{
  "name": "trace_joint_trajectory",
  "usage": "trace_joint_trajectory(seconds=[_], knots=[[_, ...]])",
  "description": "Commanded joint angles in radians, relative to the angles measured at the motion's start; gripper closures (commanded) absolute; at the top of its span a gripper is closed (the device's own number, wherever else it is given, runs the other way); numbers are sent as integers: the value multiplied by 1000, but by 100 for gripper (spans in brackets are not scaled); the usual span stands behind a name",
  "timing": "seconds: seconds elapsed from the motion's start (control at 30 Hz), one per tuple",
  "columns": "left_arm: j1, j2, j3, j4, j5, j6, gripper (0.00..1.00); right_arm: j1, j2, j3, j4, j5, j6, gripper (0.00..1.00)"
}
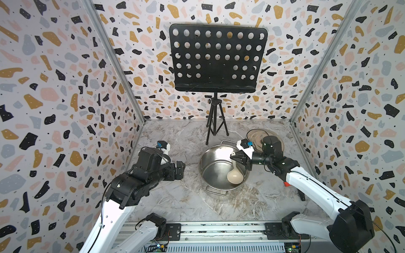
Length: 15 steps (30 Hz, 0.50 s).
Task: Stir the soup with a spoon
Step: Stir the soup in the pan with a stick.
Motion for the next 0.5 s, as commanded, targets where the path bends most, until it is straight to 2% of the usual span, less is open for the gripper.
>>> trace_joint_trajectory(seconds=[0.0, 0.17, 0.3, 0.47], knots=[[0, 12, 15, 44, 15, 15, 0, 58, -73, 3, -25, -19, 43, 100], [1, 14, 18, 51, 21, 15, 0, 184, -73, 35, -74, 13, 14, 100], [1, 14, 16, 47, 31, 18, 1, 292, 31, 105, -51, 2, -29, 100], [0, 2, 7, 38, 43, 14, 1, 343, 195, 213, 56, -9, -49, 100]])
